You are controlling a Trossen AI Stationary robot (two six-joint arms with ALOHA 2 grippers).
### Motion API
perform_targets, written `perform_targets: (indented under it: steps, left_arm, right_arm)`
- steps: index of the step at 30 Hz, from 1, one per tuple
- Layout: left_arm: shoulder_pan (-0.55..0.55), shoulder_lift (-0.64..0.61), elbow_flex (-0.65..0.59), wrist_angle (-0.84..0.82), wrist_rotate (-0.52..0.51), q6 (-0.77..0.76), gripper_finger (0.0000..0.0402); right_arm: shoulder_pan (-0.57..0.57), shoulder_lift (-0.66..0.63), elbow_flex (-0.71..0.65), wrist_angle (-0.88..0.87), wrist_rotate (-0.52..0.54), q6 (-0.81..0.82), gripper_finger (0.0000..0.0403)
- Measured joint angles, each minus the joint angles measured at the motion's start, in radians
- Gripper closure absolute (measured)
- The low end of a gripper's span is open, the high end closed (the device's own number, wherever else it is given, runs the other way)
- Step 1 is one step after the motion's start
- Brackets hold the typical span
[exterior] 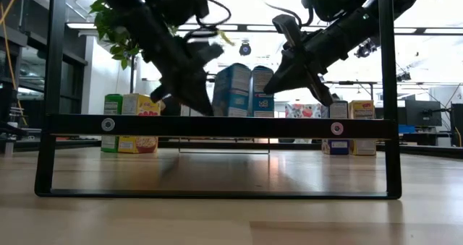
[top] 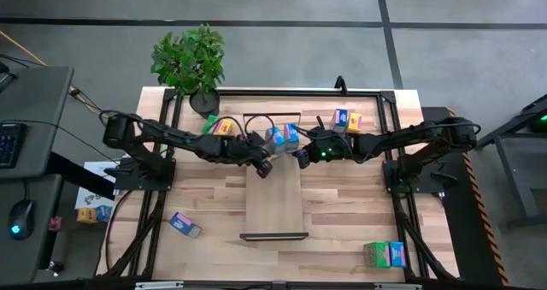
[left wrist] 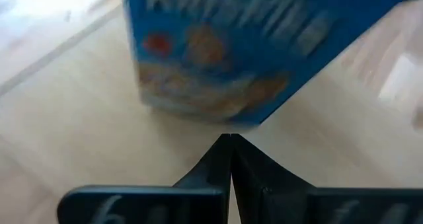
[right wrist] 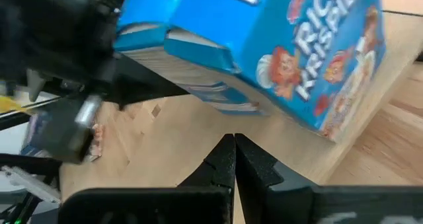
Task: Stack cereal on shelf
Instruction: Put the left light blue cereal box on the shelf aligned with the other light blue cereal box
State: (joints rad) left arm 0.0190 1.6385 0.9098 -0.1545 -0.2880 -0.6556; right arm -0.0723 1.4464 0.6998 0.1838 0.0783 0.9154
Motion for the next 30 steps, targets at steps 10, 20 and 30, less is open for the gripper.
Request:
perform_targets:
  steps: [10, 20, 30]
  left_arm:
    - [0.002, -0.012, 0.0, -0.021, -0.027, 0.038, 0.0401]
    - [0.044, -0.114, 0.0, -0.039, -0.061, 0.14, 0.0401]
    - [0.079, -0.08, 0.001, 0.029, 0.049, 0.18, 0.0401]
  right_arm:
    - [0.0, 0.0, 0.0, 0.009, -0.02, 0.0, 0.0403]
    - [0.0, 0.0, 0.0, 0.013, -0.02, -0.008, 0.0403]
    - [0.0, 0.0, 0.0, 0.013, -0.019, -0.008, 0.0403]
